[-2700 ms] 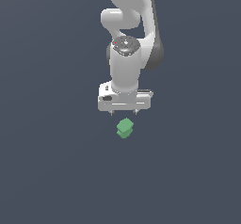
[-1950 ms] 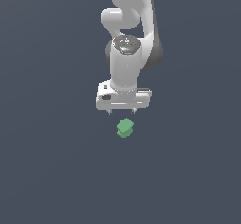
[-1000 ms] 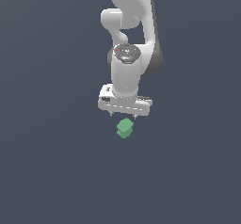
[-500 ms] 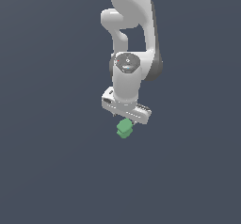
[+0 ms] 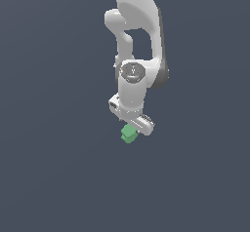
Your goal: Pick up the object and move it to a goal position.
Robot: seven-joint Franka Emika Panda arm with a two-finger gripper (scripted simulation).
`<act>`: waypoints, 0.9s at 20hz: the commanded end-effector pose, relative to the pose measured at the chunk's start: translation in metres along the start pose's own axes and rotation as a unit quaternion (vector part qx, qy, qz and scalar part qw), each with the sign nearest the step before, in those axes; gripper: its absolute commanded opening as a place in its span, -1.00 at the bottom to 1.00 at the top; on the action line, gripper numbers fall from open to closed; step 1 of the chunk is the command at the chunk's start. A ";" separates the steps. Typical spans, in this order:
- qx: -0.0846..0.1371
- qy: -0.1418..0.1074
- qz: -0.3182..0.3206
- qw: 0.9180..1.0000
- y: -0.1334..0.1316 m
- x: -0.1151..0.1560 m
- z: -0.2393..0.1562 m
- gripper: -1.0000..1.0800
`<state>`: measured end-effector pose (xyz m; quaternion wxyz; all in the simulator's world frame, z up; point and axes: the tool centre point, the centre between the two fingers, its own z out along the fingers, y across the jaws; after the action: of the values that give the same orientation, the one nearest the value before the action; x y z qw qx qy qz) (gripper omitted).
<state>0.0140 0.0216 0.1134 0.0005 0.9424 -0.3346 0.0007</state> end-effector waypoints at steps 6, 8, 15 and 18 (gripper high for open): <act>0.000 -0.001 0.049 0.999 -0.001 0.000 0.008 0.92; 0.000 -0.001 0.055 0.998 -0.001 -0.001 0.009 0.92; 0.000 -0.001 0.056 0.998 -0.001 -0.001 0.013 0.92; 0.000 -0.001 0.057 0.998 -0.001 -0.001 0.024 0.92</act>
<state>0.0146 0.0232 0.0954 -0.0003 0.9220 -0.3872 0.0005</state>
